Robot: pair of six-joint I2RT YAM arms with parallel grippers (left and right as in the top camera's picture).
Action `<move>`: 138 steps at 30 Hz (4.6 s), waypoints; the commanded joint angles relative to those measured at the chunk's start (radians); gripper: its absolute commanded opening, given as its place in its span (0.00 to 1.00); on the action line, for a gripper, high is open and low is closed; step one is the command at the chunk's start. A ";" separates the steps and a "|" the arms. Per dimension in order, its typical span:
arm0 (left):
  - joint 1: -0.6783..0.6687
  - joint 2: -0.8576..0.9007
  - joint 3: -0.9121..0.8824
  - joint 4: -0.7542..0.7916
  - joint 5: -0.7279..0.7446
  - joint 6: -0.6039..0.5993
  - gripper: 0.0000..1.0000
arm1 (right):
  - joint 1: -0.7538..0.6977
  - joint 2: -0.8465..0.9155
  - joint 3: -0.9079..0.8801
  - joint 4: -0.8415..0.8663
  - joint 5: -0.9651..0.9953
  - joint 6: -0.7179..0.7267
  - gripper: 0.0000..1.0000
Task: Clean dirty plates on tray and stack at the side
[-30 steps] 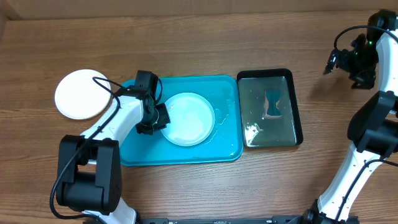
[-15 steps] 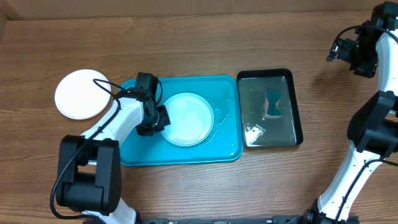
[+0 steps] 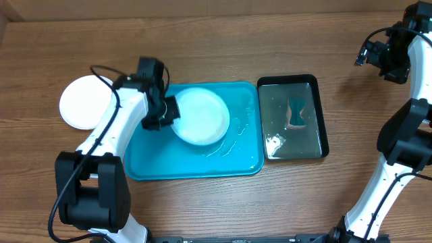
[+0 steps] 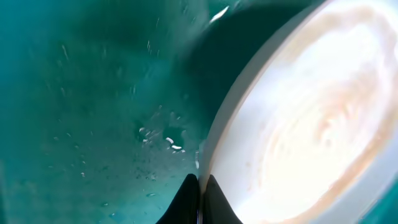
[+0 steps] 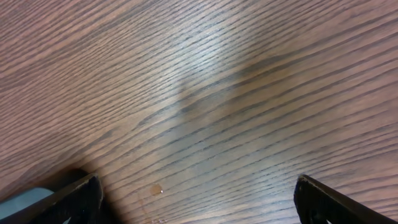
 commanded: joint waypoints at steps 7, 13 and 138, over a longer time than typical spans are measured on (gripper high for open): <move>-0.085 -0.007 0.291 -0.126 -0.179 0.041 0.04 | -0.003 -0.023 0.018 0.004 0.000 0.001 1.00; -0.206 -0.007 0.380 -0.097 -0.232 0.024 0.04 | -0.003 -0.023 0.018 0.004 0.000 0.001 1.00; 0.553 0.123 0.311 -0.156 0.026 0.010 0.04 | -0.003 -0.023 0.018 0.004 0.000 0.001 1.00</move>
